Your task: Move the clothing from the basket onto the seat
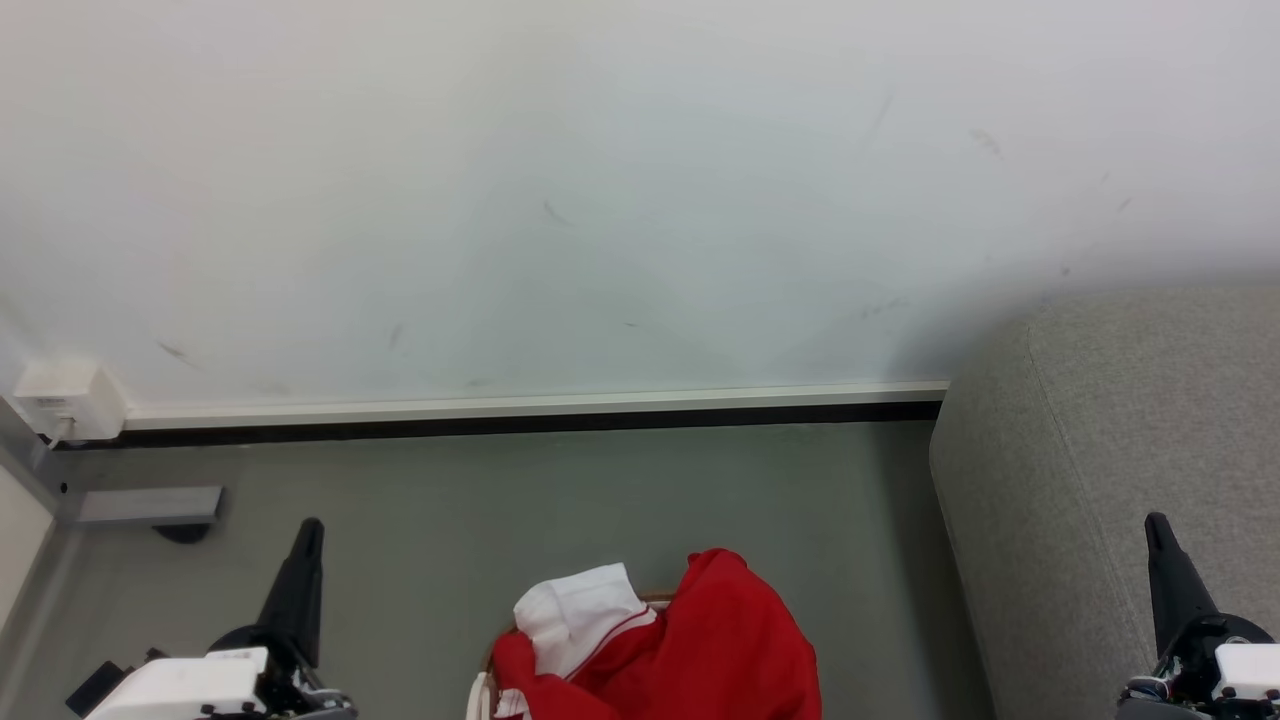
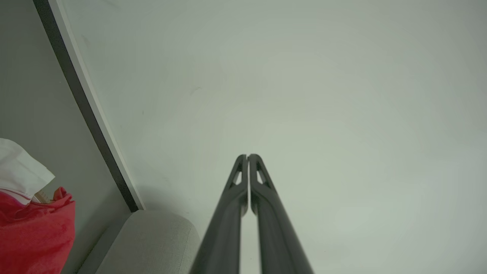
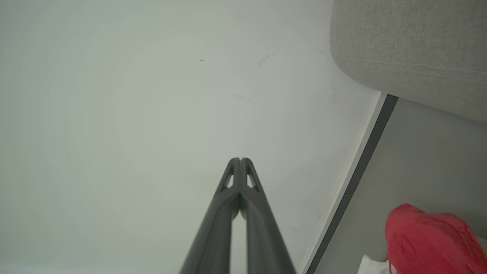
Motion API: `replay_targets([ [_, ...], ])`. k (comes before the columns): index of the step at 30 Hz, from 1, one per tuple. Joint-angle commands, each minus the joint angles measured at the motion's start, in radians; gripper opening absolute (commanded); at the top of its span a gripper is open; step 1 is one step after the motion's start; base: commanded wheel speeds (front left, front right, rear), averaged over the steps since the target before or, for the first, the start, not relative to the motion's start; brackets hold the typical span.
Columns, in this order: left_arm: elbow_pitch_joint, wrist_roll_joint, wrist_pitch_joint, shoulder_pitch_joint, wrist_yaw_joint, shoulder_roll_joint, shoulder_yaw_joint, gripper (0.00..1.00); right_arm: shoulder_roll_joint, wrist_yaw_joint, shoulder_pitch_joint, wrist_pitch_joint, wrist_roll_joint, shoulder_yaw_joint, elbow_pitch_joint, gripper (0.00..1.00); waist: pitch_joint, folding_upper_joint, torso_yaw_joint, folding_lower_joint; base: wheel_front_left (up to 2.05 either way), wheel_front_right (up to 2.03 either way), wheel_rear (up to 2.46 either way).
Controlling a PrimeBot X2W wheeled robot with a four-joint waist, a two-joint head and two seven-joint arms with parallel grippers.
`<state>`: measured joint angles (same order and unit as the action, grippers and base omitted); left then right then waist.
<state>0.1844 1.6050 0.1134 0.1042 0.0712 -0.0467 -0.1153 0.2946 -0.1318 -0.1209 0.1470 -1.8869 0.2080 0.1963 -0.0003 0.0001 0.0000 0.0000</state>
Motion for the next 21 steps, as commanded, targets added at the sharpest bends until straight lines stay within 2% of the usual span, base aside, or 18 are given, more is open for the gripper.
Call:
replay_targets([
  [1,-0.003,0.014,0.003,0.005,0.005,-0.007,-0.002,0.00,0.009,0.002,-0.001,0.002,-0.012,0.000,-0.002,0.00,0.000,-0.0001,0.000,0.0000,0.00,0.00,0.00],
  [12,-0.003,0.014,0.003,0.005,0.005,-0.007,-0.002,0.00,0.010,0.002,-0.001,0.004,-0.013,0.002,-0.003,0.00,0.000,-0.0001,0.000,0.0000,0.00,0.00,0.00],
  [13,0.000,0.000,0.000,0.000,0.000,0.000,0.000,1.00,0.001,0.000,0.000,0.001,-0.002,0.002,-0.001,1.00,0.000,-0.0001,0.000,0.0000,0.00,0.00,0.00],
  [21,0.016,-0.015,-0.024,-0.021,0.002,0.006,0.014,1.00,-0.026,0.000,0.021,0.008,0.038,0.005,0.016,1.00,0.000,-0.0001,0.000,0.0000,0.00,0.00,0.00],
])
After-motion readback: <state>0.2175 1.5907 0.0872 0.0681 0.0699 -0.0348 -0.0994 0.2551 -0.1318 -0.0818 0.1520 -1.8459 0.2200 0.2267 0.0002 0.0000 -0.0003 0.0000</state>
